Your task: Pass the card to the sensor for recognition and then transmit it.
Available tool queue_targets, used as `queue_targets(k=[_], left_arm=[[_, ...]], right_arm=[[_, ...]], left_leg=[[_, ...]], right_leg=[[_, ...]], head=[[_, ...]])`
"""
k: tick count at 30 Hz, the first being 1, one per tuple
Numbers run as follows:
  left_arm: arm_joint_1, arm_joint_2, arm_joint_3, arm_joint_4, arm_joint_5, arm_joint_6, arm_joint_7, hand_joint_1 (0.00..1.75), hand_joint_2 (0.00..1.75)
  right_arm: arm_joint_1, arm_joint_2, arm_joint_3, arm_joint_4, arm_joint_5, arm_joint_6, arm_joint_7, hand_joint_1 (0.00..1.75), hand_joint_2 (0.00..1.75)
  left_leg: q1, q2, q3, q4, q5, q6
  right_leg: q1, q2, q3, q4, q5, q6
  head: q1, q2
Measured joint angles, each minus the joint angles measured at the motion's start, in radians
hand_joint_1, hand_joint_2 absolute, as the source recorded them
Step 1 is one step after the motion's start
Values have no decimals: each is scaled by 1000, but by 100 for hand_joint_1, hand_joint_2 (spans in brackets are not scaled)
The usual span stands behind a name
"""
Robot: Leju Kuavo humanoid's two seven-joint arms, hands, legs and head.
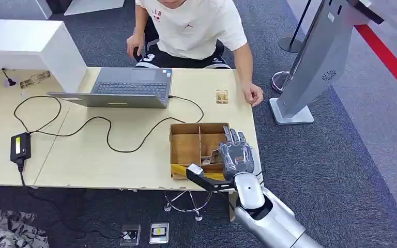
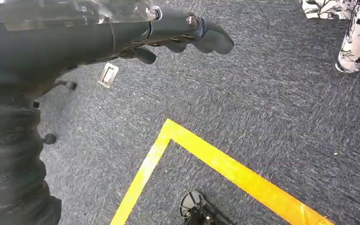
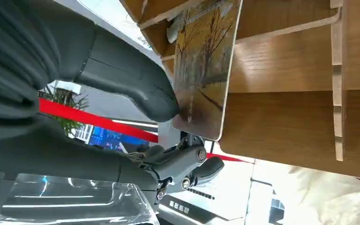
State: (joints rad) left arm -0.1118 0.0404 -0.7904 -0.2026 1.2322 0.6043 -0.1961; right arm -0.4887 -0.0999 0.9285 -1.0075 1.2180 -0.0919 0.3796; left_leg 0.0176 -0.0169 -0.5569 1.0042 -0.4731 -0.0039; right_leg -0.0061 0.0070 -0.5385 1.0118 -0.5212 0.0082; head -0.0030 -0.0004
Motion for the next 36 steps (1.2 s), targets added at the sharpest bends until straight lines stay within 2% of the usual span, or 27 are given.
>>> queue_targets(k=[2,25,28,32,36], left_arm=[[0,0,0,0,0,0,0,0,175],[0,1,0,0,1,2,14,0,175],[0,2,0,0,-2,1,20,0,175],[0,6,0,0,-8,-1,31,0,175],[0,11,0,0,-10,-2,34,0,175]], right_arm=[[0,0,0,0,0,0,0,0,175],[-20,0,2,-6,6,2,-2,0,175],[-20,-4,2,-30,-6,54,-2,0,175],[-15,-18,2,-77,-65,175,-21,0,175],[-16,-33,3,-133,-79,233,-21,0,175]], left_leg=[[0,0,0,0,0,0],[0,0,1,0,0,0],[0,0,1,0,0,0],[0,0,0,0,0,0],[0,0,1,0,0,0]], right_leg=[[0,0,0,0,0,0],[0,0,1,0,0,0],[0,0,1,0,0,0],[0,0,0,0,0,0],[0,0,0,0,0,0]], head=[[0,0],[0,0],[0,0],[1,0],[1,0]])
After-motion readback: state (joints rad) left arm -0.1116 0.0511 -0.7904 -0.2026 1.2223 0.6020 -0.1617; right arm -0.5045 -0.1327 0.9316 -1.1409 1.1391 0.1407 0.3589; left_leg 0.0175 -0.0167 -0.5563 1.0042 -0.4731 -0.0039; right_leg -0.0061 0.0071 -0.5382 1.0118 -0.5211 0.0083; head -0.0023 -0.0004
